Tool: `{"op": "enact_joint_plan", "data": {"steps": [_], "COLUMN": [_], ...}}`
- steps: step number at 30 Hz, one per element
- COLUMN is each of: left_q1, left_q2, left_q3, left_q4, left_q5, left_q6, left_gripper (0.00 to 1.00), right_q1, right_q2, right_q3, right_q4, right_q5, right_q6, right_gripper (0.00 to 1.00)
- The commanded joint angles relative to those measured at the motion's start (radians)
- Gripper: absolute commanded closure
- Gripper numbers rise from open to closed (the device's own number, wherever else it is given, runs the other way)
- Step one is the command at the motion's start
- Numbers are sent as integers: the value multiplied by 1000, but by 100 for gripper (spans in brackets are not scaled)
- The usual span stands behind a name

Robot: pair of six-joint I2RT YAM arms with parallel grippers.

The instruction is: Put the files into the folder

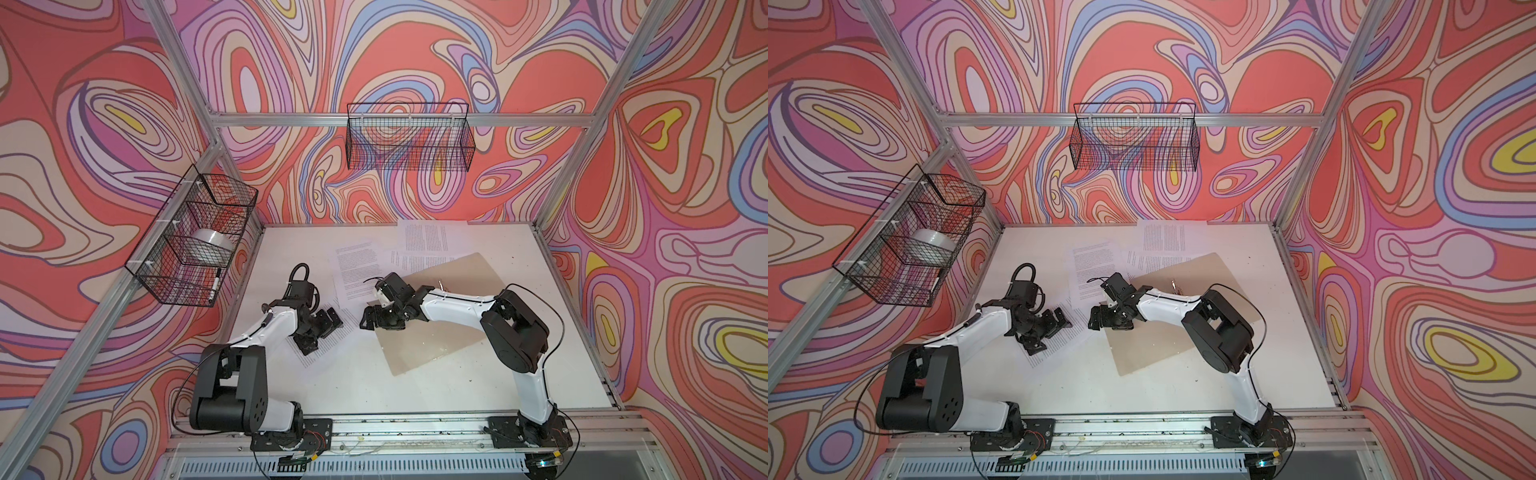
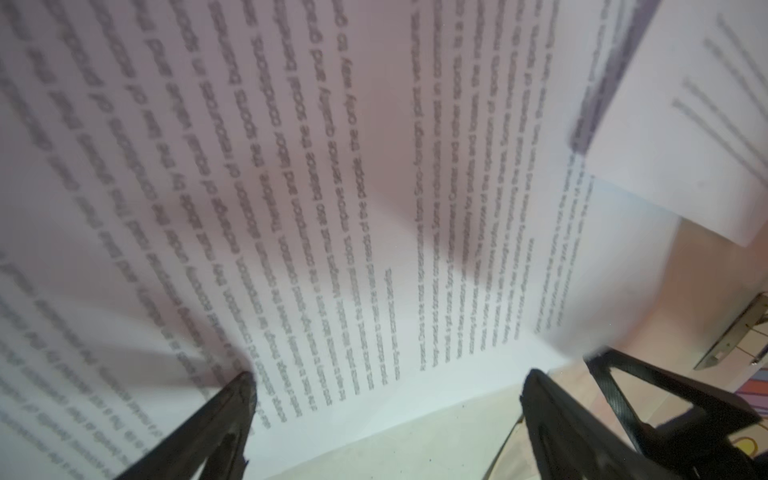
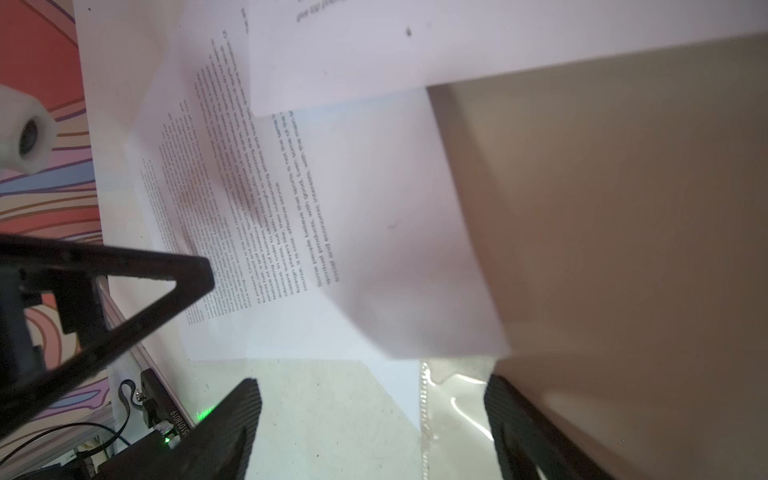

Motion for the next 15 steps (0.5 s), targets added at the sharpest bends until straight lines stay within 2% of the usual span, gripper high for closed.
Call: {"op": "enact_joint_plan", "data": {"steps": [1,6,9,15], "left_q1": [-1,10,37,82], "left_q2": [-72,5,55,122], "left_q3": [67,147,135,93], "left_q4": [-104,-145,-104,-59], "left_q5": [-85,-98,-81,-32], "left_q6": [21,93,101,114], "left_gripper": [0,0,0,0], "right_q1": [14,23,30,61], "right_q2": [43,49,40,85], "right_q3": [15,-2,-48,-30], "right_q4": [-3,15,67,57], "right_q5": [-24,-37,-59,-51], "right_q6": [12,61,108,133], "right_gripper": [12,12,11,12]}}
